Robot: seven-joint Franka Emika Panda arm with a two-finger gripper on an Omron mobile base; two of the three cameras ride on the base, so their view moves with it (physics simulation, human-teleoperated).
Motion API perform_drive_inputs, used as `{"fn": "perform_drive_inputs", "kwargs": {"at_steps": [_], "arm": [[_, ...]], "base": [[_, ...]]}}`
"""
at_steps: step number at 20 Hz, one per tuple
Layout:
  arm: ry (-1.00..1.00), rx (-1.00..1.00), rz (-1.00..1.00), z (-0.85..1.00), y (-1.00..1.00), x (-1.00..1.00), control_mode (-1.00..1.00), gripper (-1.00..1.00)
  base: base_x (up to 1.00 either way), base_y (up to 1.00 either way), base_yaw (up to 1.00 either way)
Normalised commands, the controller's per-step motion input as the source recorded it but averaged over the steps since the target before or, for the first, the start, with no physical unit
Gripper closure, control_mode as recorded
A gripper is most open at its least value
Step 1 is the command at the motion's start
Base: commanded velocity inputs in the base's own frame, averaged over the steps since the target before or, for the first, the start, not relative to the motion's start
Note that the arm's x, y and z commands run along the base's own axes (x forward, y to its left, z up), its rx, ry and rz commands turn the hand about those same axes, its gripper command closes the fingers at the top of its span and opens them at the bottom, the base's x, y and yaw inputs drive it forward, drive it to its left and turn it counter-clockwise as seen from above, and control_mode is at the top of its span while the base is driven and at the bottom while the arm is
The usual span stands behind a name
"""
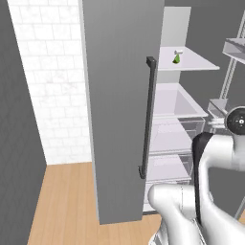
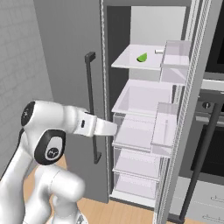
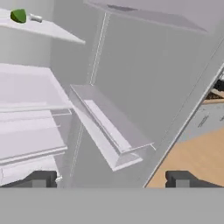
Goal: Grab a lemon wedge from the fridge and one ice cube from the ice bowl, and put them in the glass of lemonade.
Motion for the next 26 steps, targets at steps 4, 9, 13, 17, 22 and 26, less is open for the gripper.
{"fn": "perform_drive_inputs", "kwargs": {"at_steps": [4, 9, 13, 17, 22, 26], "arm": [[0.02, 0.48, 0.0, 0.0, 1.0, -0.62, -1.0, -1.0], [0.13, 0.5, 0.22, -0.14, 1.0, -0.1, -1.0, -1.0], [0.05, 0.38, 0.3, -0.66, 1.0, 0.02, -1.0, -1.0], [0.06, 0.25, 0.3, -0.69, 0.74, 0.03, -1.0, -1.0], [0.0, 0.05, 0.07, -0.4, 0.41, 0.11, -1.0, -1.0], [0.0, -0.09, -0.07, 0.0, 0.06, 0.0, -1.0, -1.0]], "base": [[0.0, 0.0, 0.0], [0.0, 0.0, 0.0], [0.0, 0.0, 0.0], [0.0, 0.0, 0.0], [0.0, 0.0, 0.0], [0.0, 0.0, 0.0]]}}
